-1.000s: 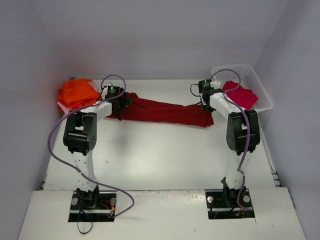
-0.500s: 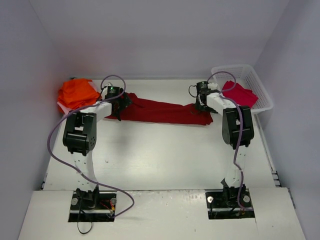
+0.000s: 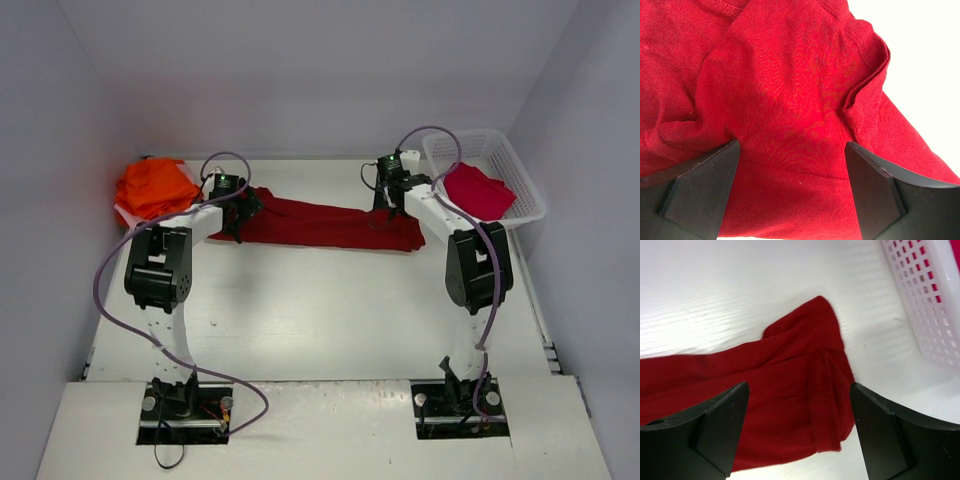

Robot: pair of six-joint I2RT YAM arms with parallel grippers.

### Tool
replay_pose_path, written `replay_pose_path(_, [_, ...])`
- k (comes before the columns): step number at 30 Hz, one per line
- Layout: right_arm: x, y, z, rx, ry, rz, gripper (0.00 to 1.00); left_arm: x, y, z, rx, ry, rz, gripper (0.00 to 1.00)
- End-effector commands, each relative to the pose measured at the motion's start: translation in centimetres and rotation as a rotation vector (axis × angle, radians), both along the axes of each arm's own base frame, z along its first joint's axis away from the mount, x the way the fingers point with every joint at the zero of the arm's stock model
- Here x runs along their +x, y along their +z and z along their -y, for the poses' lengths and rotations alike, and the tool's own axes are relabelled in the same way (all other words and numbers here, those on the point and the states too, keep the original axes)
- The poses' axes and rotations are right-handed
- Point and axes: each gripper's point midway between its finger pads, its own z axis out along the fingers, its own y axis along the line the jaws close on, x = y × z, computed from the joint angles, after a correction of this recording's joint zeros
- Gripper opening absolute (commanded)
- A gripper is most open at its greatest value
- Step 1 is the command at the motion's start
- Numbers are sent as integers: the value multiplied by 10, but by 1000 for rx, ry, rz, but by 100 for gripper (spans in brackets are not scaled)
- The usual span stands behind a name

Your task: Fold and stack the t-shirts

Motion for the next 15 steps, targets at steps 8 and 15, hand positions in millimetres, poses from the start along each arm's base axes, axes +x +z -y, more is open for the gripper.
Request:
replay_pose_path(8, [-4, -3, -13, 60, 9, -12, 78, -36, -22, -18, 49, 14, -151, 82])
replay_pose_path(15, [-16, -46, -8, 84, -29, -78, 78, -32, -17, -27, 55, 19, -147, 82])
